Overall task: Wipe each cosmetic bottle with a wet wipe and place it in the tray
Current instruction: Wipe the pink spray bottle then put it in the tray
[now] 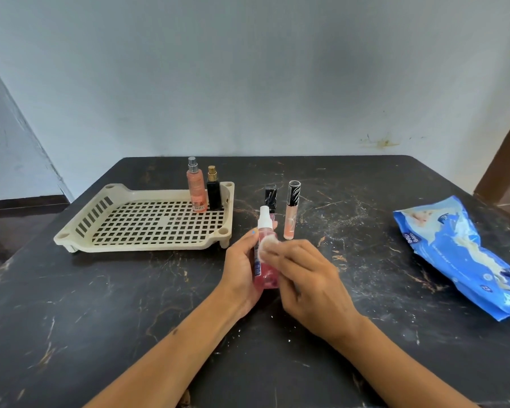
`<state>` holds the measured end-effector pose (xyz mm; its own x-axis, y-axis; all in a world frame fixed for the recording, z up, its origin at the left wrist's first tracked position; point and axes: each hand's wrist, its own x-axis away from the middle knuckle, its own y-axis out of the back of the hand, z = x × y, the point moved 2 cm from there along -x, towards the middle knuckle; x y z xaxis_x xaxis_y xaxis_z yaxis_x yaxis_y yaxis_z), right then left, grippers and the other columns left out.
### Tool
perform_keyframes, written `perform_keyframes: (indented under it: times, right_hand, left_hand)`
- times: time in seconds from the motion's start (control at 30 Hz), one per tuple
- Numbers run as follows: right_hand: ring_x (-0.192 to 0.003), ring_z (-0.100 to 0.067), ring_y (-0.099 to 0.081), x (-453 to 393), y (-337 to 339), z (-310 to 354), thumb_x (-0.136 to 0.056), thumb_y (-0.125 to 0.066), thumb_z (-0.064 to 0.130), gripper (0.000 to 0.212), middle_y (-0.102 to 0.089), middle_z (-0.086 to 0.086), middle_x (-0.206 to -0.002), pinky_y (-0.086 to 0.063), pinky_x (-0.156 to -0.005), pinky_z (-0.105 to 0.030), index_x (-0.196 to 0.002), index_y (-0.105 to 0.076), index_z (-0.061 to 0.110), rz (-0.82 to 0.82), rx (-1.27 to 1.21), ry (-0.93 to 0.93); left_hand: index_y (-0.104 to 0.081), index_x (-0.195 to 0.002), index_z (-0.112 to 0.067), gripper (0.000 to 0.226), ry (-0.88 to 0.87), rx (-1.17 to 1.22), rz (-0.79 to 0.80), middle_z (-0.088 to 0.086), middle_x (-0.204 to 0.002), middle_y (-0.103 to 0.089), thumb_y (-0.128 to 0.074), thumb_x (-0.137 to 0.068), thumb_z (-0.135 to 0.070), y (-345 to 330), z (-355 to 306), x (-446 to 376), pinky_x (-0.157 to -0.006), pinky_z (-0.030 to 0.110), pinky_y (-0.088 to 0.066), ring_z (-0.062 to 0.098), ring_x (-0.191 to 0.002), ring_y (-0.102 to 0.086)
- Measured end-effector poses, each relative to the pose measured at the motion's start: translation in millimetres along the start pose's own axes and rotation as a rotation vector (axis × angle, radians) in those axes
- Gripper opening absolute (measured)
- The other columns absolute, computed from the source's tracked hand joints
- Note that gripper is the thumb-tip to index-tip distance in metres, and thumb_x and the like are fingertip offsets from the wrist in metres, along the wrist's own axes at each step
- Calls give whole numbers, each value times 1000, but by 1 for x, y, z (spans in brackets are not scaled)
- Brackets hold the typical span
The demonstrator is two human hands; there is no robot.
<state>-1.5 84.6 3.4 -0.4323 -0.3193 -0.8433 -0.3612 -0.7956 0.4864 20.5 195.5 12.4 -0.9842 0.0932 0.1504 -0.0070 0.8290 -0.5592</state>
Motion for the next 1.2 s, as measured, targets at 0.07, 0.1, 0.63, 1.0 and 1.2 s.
perform_keyframes:
  times: [0.07, 0.1, 0.63, 1.0, 1.2]
  right_hand:
    - [-86, -26, -65, 3, 4, 6, -83, -54, -5, 22, -71, -8, -99, -54, -81, -31, -90, -74, -3, -11, -46, 70]
    - [-84, -26, -66, 5, 5, 8, -81, -55, -7, 20, -71, -7, -95, -54, -79, -30, -86, -74, -2, -20, -52, 80]
    - [-89, -20, -63, 3, 7, 7, -86, -61, 2, 18, -70, -4, -104, -53, -80, -28, -98, -75, 3, -56, 65, 28]
    - [-84, -22, -63, 3, 9, 13, -77, -52, -4, 27, -69, -5, -100, -52, -85, -25, -92, -74, 0, 7, -77, 38]
    - [-85, -25, -63, 3, 6, 6, -88, -47, -1, 27, -68, -8, -102, -52, -83, -28, -96, -74, -1, -73, -3, -55]
  left_hand:
    - [-58, -100, -2, 35, 12, 14, -37, 10, -70, -59, -33, -95, -26, 0, -1, 0, -57, 24, -47, 17, -61, -55]
    - [-56, -103, -1, 35, 8, 13, -47, 11, -71, -57, -32, -95, -26, 0, -1, 0, -58, 24, -47, 17, -60, -53]
    - [-61, -87, -6, 33, 32, -36, -11, 8, -66, -58, -34, -94, -24, -3, 2, 3, -48, 23, -42, 16, -54, -55]
    - [-60, -87, -3, 35, 19, -23, -10, 9, -64, -58, -33, -95, -25, -4, 1, 4, -56, 25, -45, 17, -56, -55]
    - [-61, -80, -5, 38, 0, -58, -15, 6, -60, -62, -33, -96, -23, -6, 0, 5, -51, 22, -47, 14, -52, -58]
